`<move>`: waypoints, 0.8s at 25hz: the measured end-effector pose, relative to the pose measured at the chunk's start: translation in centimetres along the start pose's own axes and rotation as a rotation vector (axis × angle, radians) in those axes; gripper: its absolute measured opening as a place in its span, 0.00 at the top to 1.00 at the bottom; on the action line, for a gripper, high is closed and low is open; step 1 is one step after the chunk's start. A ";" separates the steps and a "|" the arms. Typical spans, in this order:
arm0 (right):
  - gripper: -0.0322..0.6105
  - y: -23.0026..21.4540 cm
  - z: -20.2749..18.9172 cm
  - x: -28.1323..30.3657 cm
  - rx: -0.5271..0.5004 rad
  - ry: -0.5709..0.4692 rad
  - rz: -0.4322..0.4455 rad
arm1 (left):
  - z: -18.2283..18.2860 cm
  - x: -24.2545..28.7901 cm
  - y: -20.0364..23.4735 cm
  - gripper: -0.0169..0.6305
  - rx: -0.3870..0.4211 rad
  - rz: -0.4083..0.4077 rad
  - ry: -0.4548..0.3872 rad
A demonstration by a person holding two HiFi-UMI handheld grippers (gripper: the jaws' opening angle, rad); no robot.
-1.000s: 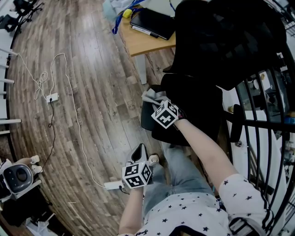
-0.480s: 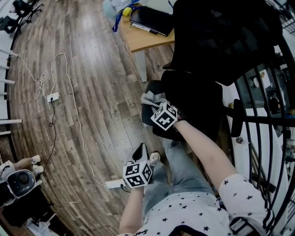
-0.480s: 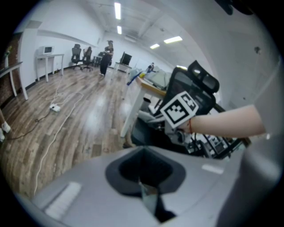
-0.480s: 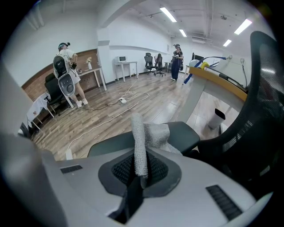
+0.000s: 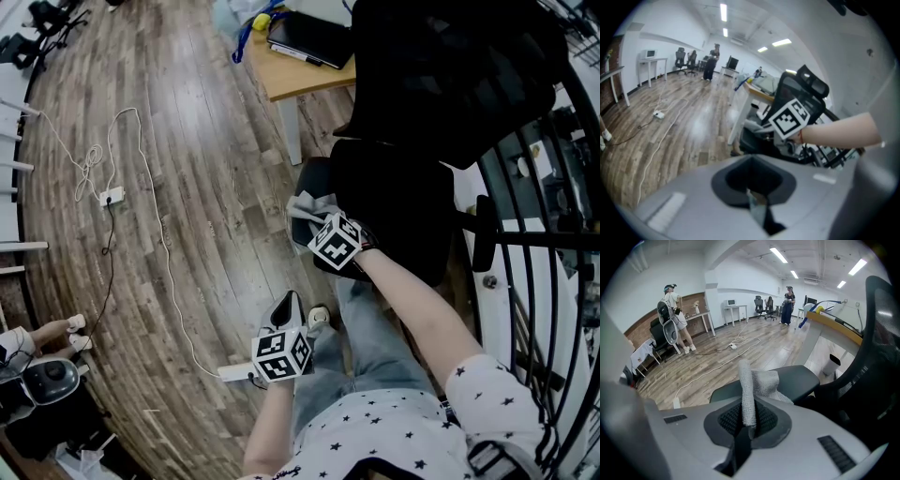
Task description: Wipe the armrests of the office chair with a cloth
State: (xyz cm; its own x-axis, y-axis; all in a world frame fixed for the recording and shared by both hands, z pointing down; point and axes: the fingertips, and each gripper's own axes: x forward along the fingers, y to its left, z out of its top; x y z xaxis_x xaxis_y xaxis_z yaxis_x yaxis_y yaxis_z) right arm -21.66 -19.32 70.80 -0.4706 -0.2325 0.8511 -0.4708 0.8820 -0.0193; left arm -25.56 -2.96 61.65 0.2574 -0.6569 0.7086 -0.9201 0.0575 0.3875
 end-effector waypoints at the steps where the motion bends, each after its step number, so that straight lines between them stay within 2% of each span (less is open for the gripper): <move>1: 0.91 0.2 -0.1 0.0 -0.001 0.000 0.001 | -0.1 -0.2 0.0 0.96 0.000 -0.001 0.000; 20: 0.91 4.0 -1.3 -0.8 -0.009 -0.003 0.014 | -2.1 -2.5 -0.1 0.96 0.007 0.000 -0.008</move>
State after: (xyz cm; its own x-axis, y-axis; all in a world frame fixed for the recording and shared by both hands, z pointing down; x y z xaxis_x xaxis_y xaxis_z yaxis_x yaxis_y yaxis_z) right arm -22.21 -15.12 70.72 -0.4793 -0.2213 0.8493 -0.4573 0.8889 -0.0265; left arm -25.55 0.25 61.08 0.2553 -0.6633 0.7035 -0.9220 0.0520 0.3837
